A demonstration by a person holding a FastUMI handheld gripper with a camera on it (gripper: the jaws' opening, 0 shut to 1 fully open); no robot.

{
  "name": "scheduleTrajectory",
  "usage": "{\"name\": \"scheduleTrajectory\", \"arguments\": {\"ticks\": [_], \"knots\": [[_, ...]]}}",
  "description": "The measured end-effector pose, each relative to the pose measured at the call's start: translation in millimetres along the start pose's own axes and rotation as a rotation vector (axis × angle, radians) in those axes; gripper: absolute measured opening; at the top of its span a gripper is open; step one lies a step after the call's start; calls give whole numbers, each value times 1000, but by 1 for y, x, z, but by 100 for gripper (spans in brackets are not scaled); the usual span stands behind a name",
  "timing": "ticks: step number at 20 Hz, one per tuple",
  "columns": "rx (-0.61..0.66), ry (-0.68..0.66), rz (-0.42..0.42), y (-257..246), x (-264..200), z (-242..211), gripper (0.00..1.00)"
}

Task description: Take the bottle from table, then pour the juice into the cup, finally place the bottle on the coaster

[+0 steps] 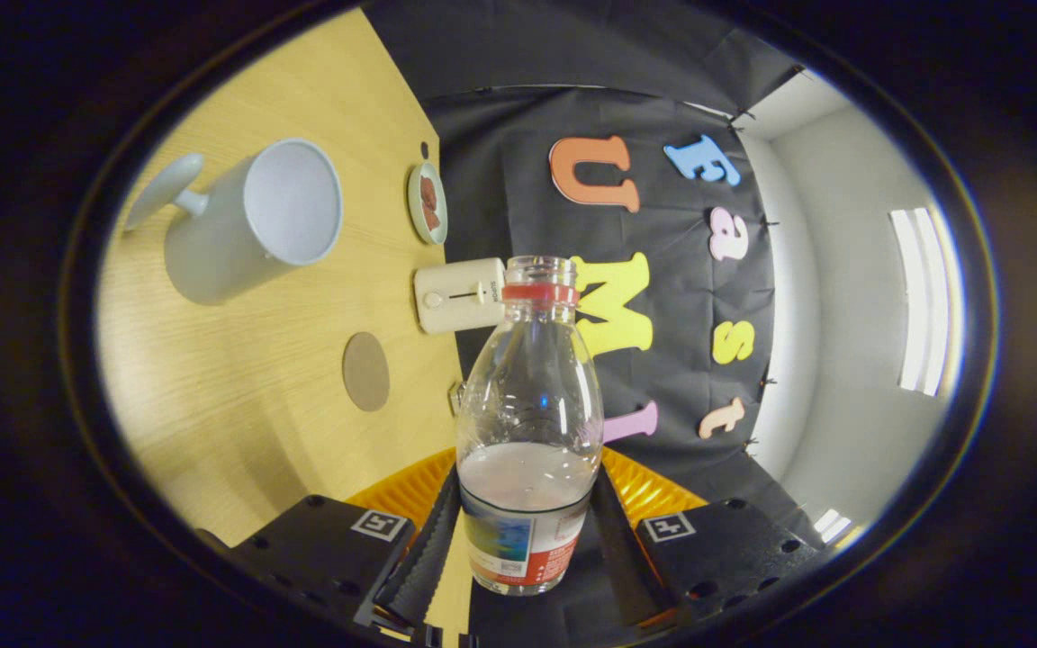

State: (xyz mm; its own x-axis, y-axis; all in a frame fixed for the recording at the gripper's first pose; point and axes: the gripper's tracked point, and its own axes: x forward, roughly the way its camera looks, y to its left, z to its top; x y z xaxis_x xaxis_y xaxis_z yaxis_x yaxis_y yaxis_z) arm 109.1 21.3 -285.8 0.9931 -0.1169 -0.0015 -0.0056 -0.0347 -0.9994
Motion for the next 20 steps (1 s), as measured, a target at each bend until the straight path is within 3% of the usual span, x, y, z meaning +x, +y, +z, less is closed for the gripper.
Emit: {"name": "scheduleTrajectory", "arguments": {"ticks": [5,20], "knots": [[-114,-52,-22,1,-3,17,80],[-184,-50,-63,-19,-10,23,80]]}}
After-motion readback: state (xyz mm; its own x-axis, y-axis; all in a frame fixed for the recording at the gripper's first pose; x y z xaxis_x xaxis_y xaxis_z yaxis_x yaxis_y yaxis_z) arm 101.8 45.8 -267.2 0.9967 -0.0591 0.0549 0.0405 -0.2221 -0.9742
